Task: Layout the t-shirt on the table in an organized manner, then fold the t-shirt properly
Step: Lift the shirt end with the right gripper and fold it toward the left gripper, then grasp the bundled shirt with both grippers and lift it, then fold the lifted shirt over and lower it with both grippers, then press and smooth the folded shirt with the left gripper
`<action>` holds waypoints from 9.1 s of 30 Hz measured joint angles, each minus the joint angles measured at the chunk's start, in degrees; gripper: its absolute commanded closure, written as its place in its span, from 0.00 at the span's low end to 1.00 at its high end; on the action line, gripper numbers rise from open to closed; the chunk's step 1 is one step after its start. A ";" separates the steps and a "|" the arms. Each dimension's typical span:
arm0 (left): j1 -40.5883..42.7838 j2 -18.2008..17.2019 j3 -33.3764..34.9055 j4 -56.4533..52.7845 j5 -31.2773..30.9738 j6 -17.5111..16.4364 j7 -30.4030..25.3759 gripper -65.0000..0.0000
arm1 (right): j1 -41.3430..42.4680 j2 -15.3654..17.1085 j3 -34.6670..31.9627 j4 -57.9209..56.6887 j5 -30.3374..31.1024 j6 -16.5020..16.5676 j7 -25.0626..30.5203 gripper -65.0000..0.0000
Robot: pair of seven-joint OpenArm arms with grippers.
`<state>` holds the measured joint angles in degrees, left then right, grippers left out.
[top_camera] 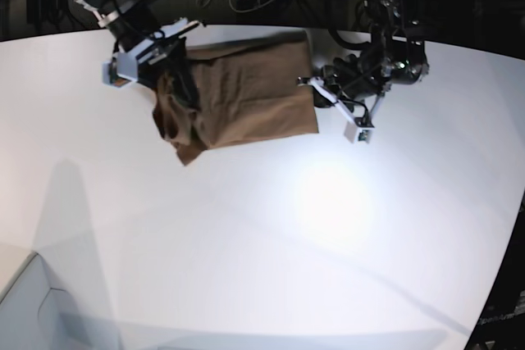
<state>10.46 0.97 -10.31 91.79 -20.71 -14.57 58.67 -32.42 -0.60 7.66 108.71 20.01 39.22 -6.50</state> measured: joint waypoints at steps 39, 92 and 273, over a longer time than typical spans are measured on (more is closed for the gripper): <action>-0.33 -5.79 -0.39 0.57 -1.05 -0.22 1.27 0.99 | 13.20 0.68 -23.87 -12.59 -7.67 -0.04 -4.94 0.54; 8.81 -2.38 -7.04 21.57 -26.64 0.85 12.02 0.24 | 10.47 4.87 -8.04 -5.49 -7.63 0.13 -5.33 0.41; -22.12 -7.67 18.73 -20.35 -5.18 -0.85 -5.70 1.00 | 10.84 2.64 10.38 -14.08 -7.30 0.22 2.51 0.67</action>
<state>-11.66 -6.70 8.43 71.44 -25.89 -15.42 52.97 -21.58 2.04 18.04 94.63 12.71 39.44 -3.99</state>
